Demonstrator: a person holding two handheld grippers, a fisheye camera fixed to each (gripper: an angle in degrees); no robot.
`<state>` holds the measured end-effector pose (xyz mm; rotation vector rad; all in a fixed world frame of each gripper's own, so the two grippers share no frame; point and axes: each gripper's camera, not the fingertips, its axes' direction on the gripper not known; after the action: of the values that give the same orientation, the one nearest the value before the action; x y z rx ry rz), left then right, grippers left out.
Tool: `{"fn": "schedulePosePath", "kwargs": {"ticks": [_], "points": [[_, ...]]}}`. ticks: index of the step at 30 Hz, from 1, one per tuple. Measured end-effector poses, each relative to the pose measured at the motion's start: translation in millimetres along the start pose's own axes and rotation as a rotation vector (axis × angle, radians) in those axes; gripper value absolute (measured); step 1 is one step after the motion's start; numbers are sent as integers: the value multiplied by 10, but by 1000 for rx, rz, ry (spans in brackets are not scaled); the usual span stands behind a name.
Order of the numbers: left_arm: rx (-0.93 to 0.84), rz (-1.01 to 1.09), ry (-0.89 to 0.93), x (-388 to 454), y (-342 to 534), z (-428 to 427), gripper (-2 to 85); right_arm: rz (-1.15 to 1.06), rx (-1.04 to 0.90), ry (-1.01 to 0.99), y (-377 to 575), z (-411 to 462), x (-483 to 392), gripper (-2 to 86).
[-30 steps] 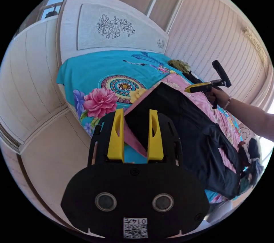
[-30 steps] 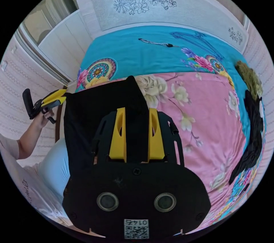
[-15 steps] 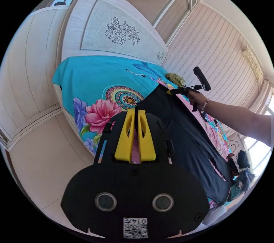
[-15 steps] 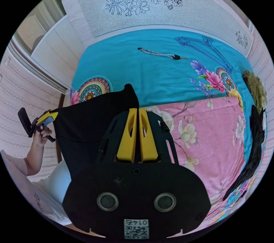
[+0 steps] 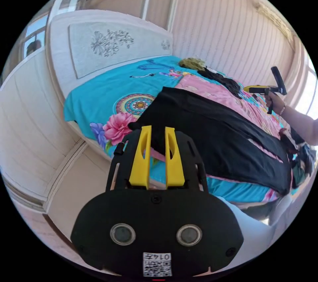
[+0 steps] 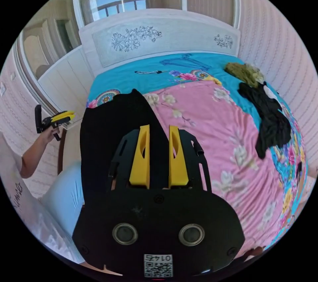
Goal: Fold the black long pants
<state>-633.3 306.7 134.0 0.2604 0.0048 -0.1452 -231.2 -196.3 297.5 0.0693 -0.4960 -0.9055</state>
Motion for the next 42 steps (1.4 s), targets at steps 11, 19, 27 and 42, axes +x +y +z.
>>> {"fn": "schedulePosePath", "kwargs": {"ticks": [11,19,27,42], "points": [[231,307,359,1975,-584,-301,116,352,-95,223,2376,-1483,-365,122],[-20,281,478,2166,-444,107,97,599,-263,278,4349,-1930,-321,119],[-204,-119,235,873,-76,372,94,991,-402,263,6294,-2244,-238,134],[-221,-399,178,57,-251,595,92,1170,-296,-7,7634,-2430,48,21]]}}
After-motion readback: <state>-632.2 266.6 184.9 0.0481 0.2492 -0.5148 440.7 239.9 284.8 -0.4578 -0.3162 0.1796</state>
